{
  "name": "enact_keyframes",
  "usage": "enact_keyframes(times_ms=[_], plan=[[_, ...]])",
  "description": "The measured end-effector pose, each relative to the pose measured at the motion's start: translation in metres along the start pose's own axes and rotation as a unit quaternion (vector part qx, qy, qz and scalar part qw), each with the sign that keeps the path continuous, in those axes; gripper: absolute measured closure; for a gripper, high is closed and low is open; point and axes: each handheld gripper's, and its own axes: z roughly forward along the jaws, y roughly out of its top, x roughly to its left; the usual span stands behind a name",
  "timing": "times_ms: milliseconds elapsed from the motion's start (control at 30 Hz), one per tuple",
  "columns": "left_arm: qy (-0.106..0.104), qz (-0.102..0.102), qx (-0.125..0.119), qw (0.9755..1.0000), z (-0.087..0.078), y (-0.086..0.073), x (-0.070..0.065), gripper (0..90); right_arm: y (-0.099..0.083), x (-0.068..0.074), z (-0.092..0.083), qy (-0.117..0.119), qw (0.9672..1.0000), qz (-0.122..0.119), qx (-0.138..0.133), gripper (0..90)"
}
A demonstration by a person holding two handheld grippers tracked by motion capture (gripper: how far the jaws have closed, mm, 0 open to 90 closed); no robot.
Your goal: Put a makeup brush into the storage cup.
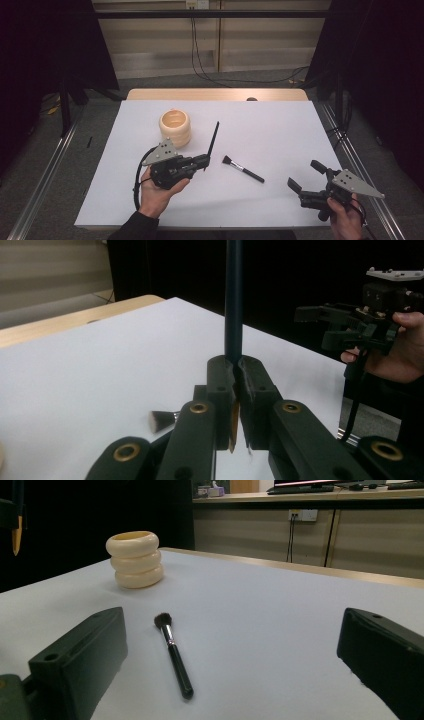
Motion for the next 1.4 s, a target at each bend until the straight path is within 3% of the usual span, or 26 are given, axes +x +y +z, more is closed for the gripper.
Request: enact_keyframes(times_ms=[433, 533, 633, 733, 800, 1067, 1100, 1300, 1400], plan=[[-0.019, 0.006, 0.039, 0.999, 0.01, 0.007, -0.002, 84.6, 0.0, 0.0, 0.001, -0.002, 1.0, -0.001, -0.003, 0.0], [-0.017, 0.009, 0.058, 0.9981, 0.012, 0.009, -0.001, 84.6, 0.0, 0.0, 0.001, 0.0, 1.0, 0.0, -0.004, 0.0], [-0.01, 0.025, 0.083, 0.9962, 0.014, 0.011, -0.002, 84.6, 0.0, 0.0, 0.001, 0.002, 1.0, 0.001, -0.003, 0.0], [-0.002, 0.052, 0.107, 0.9929, 0.017, 0.013, -0.004, 84.7, 0.0, 0.001, 0.001, 0.008, 1.0, 0.0, -0.001, 0.0], [-0.002, 0.056, 0.122, 0.991, 0.019, 0.014, -0.005, 84.6, 0.0, 0.001, 0.001, 0.009, 1.0, 0.001, 0.001, 0.0], [-0.012, 0.045, 0.178, 0.9829, 0.026, 0.02, -0.006, 84.6, 0.0, 0.002, 0.002, 0.003, 1.0, 0.002, 0.0, 0.0], [-0.013, 0.043, 0.178, 0.983, 0.027, 0.019, -0.006, 84.7, 0.0, 0.002, 0.003, 0.004, 1.0, 0.002, 0.0, 0.0], [-0.019, 0.043, 0.221, 0.9741, 0.031, 0.021, -0.003, 84.6, -0.001, 0.004, 0.005, 0.018, 0.9997, -0.009, 0.012, 0.0], [-0.018, 0.059, 0.25, 0.9662, 0.032, 0.021, -0.002, 84.6, -0.001, 0.004, 0.006, 0.021, 0.9997, -0.008, 0.013, 0.0]])
